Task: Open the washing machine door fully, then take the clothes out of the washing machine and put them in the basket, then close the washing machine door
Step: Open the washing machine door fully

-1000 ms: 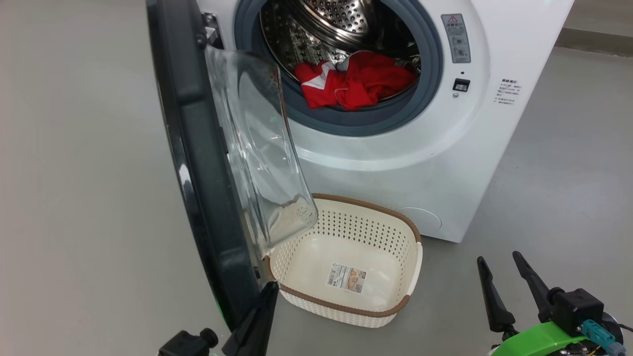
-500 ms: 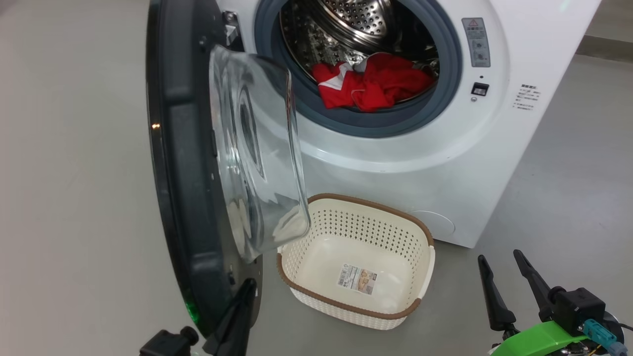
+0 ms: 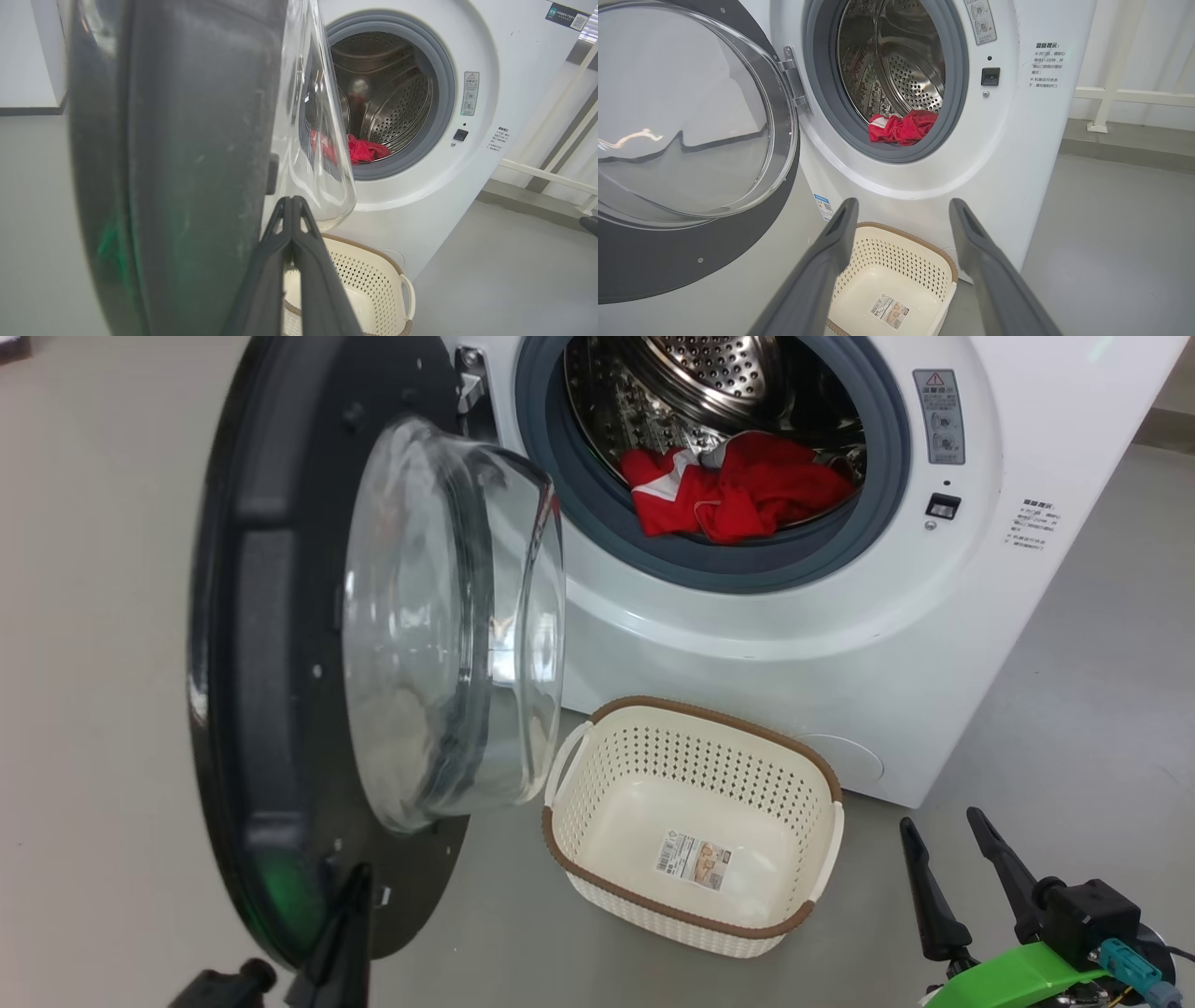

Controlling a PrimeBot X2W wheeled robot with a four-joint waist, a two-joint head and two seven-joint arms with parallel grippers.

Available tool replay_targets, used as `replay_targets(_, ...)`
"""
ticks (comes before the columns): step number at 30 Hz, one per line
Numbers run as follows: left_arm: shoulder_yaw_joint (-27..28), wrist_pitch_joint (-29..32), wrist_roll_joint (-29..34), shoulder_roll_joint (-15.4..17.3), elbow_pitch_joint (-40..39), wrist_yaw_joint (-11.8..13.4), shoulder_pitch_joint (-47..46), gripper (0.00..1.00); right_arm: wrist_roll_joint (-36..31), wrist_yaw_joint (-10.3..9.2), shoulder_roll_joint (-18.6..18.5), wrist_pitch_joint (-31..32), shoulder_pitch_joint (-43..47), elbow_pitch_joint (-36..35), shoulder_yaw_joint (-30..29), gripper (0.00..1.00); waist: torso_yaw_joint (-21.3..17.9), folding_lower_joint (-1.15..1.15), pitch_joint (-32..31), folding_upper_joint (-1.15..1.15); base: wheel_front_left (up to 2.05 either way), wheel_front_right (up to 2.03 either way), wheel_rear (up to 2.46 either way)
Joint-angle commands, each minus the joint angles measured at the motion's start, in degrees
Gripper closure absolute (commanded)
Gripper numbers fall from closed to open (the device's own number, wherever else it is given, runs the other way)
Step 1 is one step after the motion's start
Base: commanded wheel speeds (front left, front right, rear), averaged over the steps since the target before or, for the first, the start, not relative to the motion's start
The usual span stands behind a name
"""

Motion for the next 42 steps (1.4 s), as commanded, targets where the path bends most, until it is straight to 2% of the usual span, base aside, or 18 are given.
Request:
replay_targets(1, 3.8, -0.3, 0.1, 1.7, -0.5, 0.2, -3.1, 1.00, -0.2, 0.36, -0.1, -0.5, -1.6, -1.4, 1.3, 0.00, -0.1, 0.00, 0.1, 0.00, 0.00, 0.00, 0.00)
replay_targets(16, 14.1, -0.3, 0.1, 4.7, 5.2, 0.0, -9.1, 1.00, -0.5, 0.36, -0.2, -0.5, -2.2, -1.2, 1.5, 0.00, -1.0, 0.00, 1.5, 0.00, 0.00, 0.00, 0.00)
replay_targets(42, 28.6, -0.3, 2.0, 13.1, 24.2, -1.2, -24.4, 1.00, -1.1, 0.36, -1.0, -0.5, -3.4, -1.1, 3.0, 0.00, -3.4, 0.00, 4.4, 0.00, 0.00, 0.00, 0.00)
